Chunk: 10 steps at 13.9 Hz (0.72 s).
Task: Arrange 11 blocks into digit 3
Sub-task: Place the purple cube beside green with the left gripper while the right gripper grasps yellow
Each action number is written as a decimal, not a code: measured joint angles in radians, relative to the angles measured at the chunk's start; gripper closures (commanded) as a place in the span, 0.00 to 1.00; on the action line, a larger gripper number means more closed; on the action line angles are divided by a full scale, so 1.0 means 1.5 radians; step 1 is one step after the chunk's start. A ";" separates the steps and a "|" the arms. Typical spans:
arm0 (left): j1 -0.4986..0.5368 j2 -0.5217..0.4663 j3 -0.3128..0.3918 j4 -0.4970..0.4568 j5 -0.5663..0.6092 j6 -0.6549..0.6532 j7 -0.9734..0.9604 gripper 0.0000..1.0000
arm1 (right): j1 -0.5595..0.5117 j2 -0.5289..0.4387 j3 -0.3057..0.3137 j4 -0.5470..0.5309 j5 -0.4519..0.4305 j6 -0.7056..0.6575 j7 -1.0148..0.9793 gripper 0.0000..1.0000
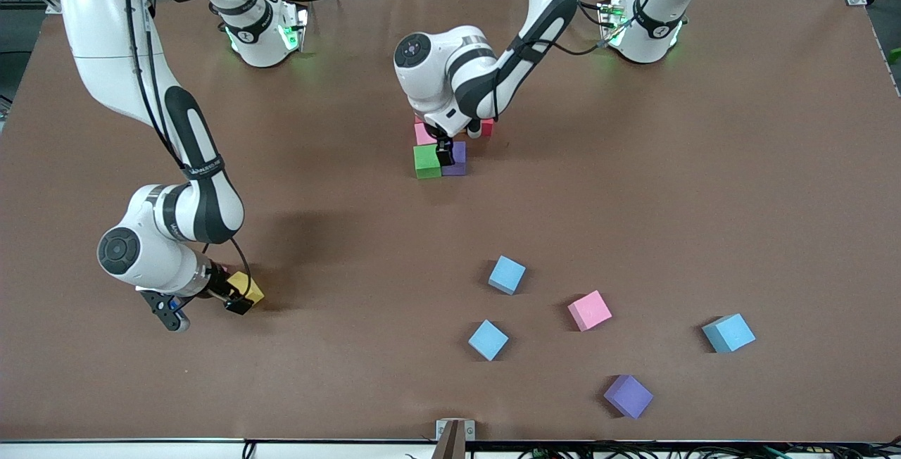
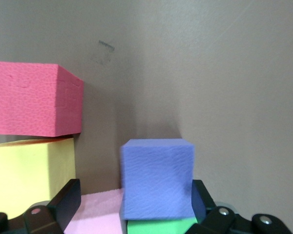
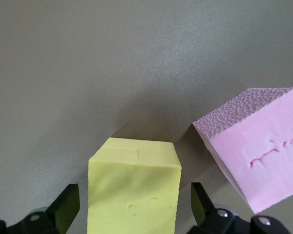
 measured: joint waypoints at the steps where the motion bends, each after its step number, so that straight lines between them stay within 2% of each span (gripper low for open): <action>1: 0.001 -0.009 0.000 0.000 0.000 -0.003 0.005 0.00 | 0.000 0.000 0.000 0.000 -0.001 0.000 -0.007 0.14; 4: 0.013 -0.037 0.003 0.001 0.000 -0.012 0.018 0.00 | 0.000 0.001 0.000 -0.001 -0.005 -0.001 -0.055 0.51; 5: 0.022 -0.043 0.004 0.001 0.001 -0.017 0.028 0.00 | 0.000 0.001 -0.001 -0.001 -0.006 -0.001 -0.074 0.56; 7: 0.055 -0.053 0.005 0.001 0.008 -0.030 0.068 0.00 | 0.000 0.001 -0.005 -0.001 -0.006 -0.003 -0.122 0.56; 9: 0.107 -0.058 0.005 0.001 0.011 -0.046 0.167 0.00 | 0.001 -0.001 -0.005 -0.001 -0.006 -0.014 -0.154 0.56; 10: 0.134 -0.058 0.005 0.001 0.012 -0.049 0.231 0.00 | 0.002 -0.003 -0.005 0.000 -0.007 -0.017 -0.166 0.60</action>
